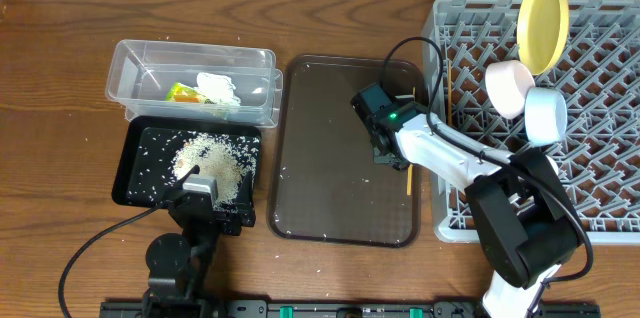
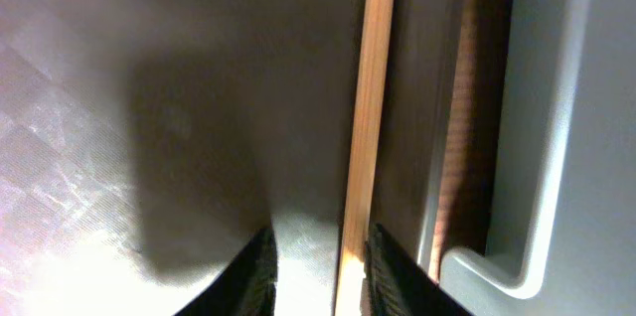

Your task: Sort waste into correct bins and load items into the dishwasher rack

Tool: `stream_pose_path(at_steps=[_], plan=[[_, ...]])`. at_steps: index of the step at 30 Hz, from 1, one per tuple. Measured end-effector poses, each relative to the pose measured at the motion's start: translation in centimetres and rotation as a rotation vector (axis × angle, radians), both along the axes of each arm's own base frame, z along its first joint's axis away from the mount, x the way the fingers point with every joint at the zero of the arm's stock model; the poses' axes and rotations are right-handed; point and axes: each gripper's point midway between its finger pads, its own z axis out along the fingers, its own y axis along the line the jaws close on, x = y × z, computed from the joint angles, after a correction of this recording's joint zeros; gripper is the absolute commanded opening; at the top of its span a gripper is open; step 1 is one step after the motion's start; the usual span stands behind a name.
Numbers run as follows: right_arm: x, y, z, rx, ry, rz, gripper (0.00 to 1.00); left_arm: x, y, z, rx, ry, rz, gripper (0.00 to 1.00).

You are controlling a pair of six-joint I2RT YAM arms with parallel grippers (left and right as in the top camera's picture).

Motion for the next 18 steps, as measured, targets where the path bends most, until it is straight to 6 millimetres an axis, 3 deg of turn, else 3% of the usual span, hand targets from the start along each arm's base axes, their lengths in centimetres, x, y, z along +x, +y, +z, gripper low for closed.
stream_pose_path(at_steps=[5,12,15,18], plan=[[-0.9,0.3,-0.3,0.027,0.04,-0.019,0.01,0.0,0.0,0.0,0.0,0.0,0.0,0.96],[-0.8,2.6,0.5,0.13,0.074,0.103,0.01,0.0,0.0,0.0,0.0,0.0,0.0,0.96],[0.1,3.8,3.3,0.187,0.022,0.179,0.01,0.0,0.0,0.0,0.0,0.0,0.0,0.96],[2.6,4.1,9.2,0.247,-0.142,0.22,0.01,0.0,0.0,0.0,0.0,0.0,0.0,0.96]])
